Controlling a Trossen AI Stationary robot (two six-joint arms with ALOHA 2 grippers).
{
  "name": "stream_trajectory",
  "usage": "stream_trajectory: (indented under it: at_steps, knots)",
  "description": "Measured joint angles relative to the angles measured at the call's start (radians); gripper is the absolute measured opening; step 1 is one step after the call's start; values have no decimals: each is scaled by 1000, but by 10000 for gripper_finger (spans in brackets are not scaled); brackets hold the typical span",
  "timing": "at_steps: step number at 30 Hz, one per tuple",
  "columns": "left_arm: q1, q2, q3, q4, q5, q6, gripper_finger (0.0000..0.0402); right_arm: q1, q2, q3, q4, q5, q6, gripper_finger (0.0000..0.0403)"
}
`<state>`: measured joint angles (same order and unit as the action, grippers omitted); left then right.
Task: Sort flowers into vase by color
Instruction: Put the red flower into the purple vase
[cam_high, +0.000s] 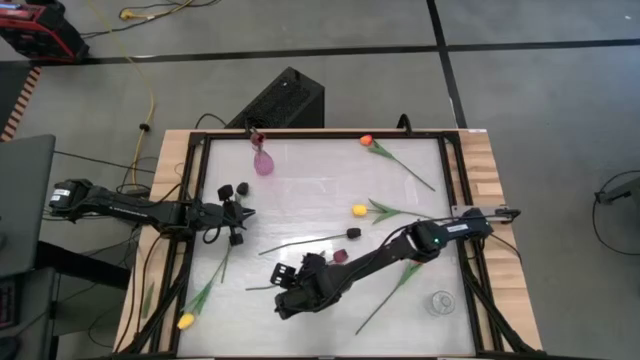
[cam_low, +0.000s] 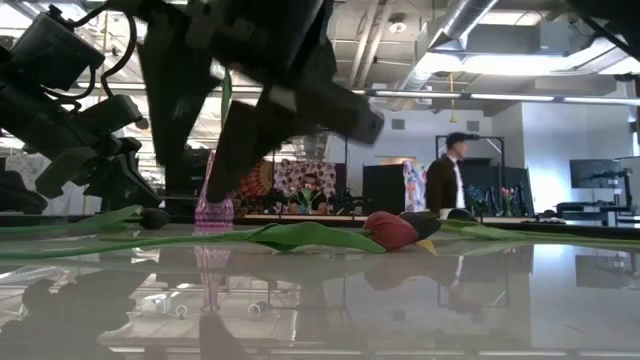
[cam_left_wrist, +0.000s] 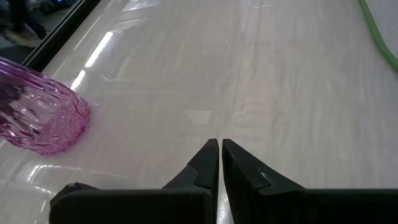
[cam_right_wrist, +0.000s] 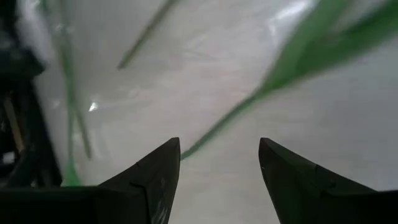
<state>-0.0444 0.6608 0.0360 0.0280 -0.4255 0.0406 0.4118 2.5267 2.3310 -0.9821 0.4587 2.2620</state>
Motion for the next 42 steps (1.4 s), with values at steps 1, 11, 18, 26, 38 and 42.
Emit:
stream_trajectory:
  at_steps: [1, 11, 18, 26, 38, 42]
  knots:
    - [0, 0, 0, -1, 0, 0, 11, 0, 10, 2, 6, 0, 30, 243]
    - [0, 0, 1, 0, 0, 0, 11, -17, 16, 2, -38, 4, 111, 243]
    - [0, -1, 1, 0, 0, 0, 11, -45, 48, 1, -36, -76, 123, 243]
    - [0, -1, 1, -1, 0, 0, 11, -67, 69, 7, -35, -100, 125, 243]
    - [0, 0, 1, 0, 0, 0, 11, -105, 75, 5, -80, -113, 115, 159]
    - [0, -1, 1, 0, 0, 0, 11, -106, 77, 4, -82, -108, 112, 95]
